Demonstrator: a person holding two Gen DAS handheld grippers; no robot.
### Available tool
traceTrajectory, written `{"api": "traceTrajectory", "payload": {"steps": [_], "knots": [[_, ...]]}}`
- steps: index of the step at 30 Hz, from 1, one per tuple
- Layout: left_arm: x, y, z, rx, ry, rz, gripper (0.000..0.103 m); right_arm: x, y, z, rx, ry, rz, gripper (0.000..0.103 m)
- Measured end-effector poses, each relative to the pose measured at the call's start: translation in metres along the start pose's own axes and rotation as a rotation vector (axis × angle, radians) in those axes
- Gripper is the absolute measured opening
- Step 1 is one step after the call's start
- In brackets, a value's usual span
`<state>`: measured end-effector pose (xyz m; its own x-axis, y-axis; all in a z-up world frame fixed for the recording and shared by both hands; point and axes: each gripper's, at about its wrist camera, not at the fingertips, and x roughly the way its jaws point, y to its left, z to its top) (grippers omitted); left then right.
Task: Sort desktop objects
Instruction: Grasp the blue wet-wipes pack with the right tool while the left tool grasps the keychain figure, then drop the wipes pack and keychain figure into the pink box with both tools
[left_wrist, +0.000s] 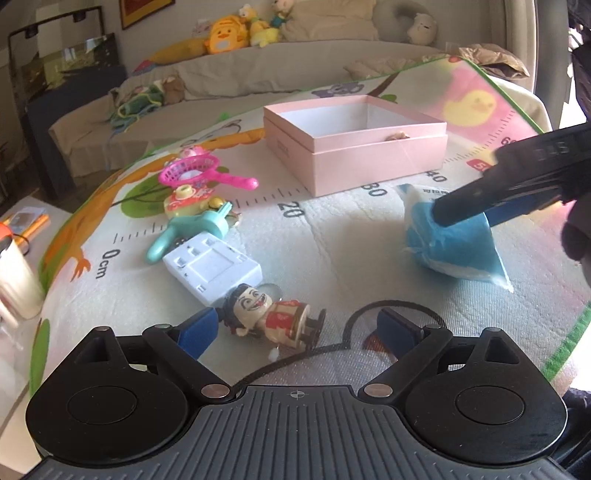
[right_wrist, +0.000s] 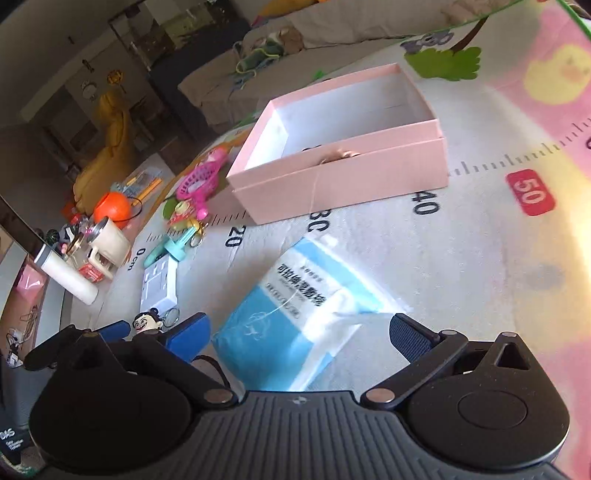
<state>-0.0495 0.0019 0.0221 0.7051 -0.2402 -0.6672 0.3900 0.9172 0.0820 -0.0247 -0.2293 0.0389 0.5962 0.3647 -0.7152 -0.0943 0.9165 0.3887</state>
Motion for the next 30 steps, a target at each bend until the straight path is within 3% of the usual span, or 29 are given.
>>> {"api": "traceTrajectory", "payload": {"steps": [4,7,9,12,15,20,22,24,30], "knots": [[0.005,0.007,0.000,-0.030,0.012,0.022,0.097,0.030,0.025,0.002,-0.081,0.021,-0.040,0.063],[0.009,0.010,0.000,-0.041,0.018,0.027,0.090,0.025,0.030,0.001,-0.132,0.024,-0.020,0.056],[0.011,0.008,0.001,-0.029,0.022,0.032,0.076,0.015,0.027,-0.001,-0.160,0.037,0.003,0.054],[0.003,0.003,0.006,-0.002,-0.004,0.021,0.075,-0.010,0.017,-0.005,-0.166,0.067,0.046,0.053],[-0.019,-0.005,0.028,0.055,-0.102,-0.014,0.075,-0.050,0.009,0.005,-0.142,0.038,0.119,0.053],[-0.049,-0.022,0.094,0.170,-0.337,0.012,0.075,-0.137,0.020,0.058,-0.180,-0.221,0.190,0.053],[-0.043,-0.029,0.117,0.202,-0.385,0.026,0.075,-0.155,0.024,0.082,-0.200,-0.324,0.164,0.053],[-0.029,-0.033,0.134,0.204,-0.386,0.027,0.075,-0.155,0.022,0.103,-0.198,-0.371,0.124,0.053],[0.039,-0.039,0.186,0.146,-0.388,-0.001,0.077,-0.099,-0.001,0.166,-0.153,-0.371,0.027,0.052]]}}
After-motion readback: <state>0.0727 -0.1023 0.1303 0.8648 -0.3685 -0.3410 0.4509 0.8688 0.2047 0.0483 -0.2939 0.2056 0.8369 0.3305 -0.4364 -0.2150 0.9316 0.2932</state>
